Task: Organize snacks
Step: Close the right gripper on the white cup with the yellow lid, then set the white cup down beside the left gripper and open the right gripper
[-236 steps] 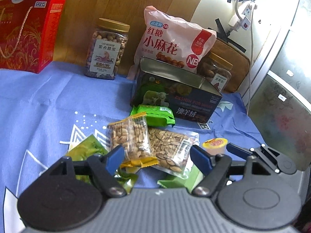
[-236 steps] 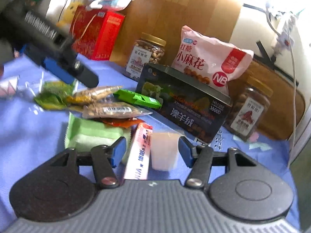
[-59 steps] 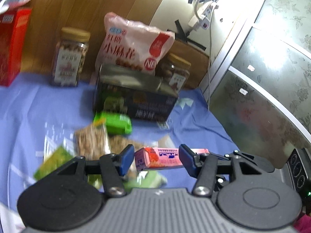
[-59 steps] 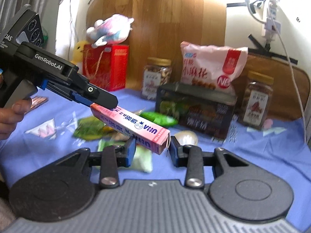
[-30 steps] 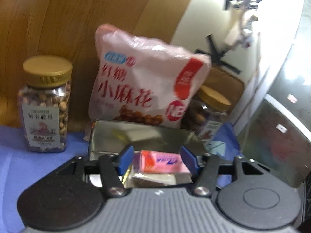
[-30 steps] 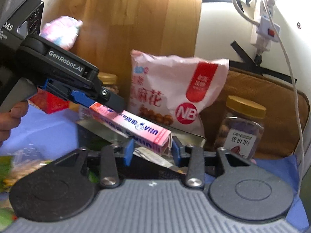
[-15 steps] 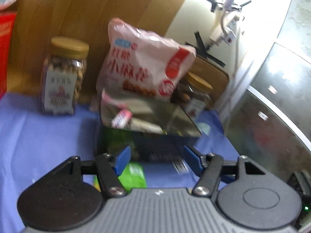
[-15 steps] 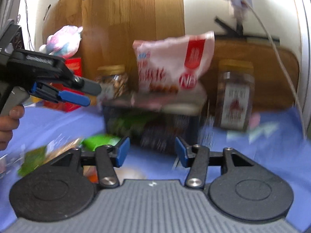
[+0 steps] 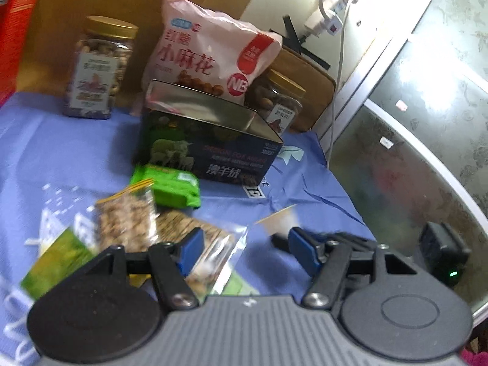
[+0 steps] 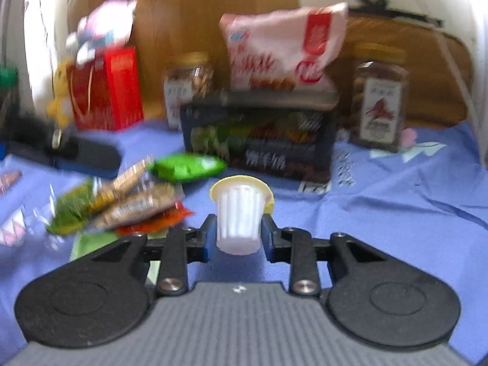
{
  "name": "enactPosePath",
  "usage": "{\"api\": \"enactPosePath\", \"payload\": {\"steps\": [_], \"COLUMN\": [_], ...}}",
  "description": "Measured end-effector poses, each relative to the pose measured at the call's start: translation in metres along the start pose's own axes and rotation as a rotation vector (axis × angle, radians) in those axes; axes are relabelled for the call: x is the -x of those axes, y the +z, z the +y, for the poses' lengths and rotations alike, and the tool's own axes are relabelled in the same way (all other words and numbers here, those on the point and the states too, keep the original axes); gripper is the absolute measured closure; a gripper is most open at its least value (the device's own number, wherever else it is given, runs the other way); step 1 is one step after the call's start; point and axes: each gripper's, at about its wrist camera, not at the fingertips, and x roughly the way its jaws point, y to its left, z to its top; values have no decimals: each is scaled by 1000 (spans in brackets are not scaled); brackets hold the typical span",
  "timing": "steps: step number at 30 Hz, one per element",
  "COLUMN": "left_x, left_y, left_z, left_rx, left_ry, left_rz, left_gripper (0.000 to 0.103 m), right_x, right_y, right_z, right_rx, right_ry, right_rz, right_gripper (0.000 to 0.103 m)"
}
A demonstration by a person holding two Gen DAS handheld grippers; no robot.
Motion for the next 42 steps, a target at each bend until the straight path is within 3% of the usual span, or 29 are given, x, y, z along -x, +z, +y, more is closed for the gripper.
{"api": "enactPosePath", "payload": {"steps": [3, 7, 10, 14, 17, 22, 29, 35, 37, 38, 42], "left_x": [23, 49, 61, 67, 68, 71, 58, 42, 38, 38, 42], "left_y": [-11, -25, -34, -47, -55, -59, -63, -73, -77, -79, -76], "left_z": [14, 26, 32, 37, 42, 48, 33, 30, 32, 32, 29], "left_rx": [48, 94, 104, 113, 120, 126, 49, 25, 33, 30, 24], "left_ry": [-13, 1, 27, 48, 48, 18, 0, 33, 29, 34, 30], "left_rz": [-31, -73, -78, -59, -46, -46, -3, 55, 77, 77, 54], "left_gripper": [34, 34, 34, 34, 34, 34, 34, 46, 55, 54, 58], "right_x": [22, 27, 25, 15, 8, 14, 25, 21, 19, 18, 20], "right_y": [1, -15, -31, -41, -41, -37, -51, -51, -51, -50, -48], "right_z": [19, 69, 108, 130, 130, 126, 121, 120, 119, 118, 117], "right_rx": [48, 211, 352, 426, 419, 401, 353, 323, 306, 292, 287], "right_ry": [97, 270, 348, 330, 270, 241, 217, 236, 255, 274, 278], "right_rz": [-34, 41, 84, 104, 103, 95, 112, 129, 136, 142, 124], "right_gripper": [69, 69, 69, 68, 61, 59, 57, 58, 61, 70, 70]}}
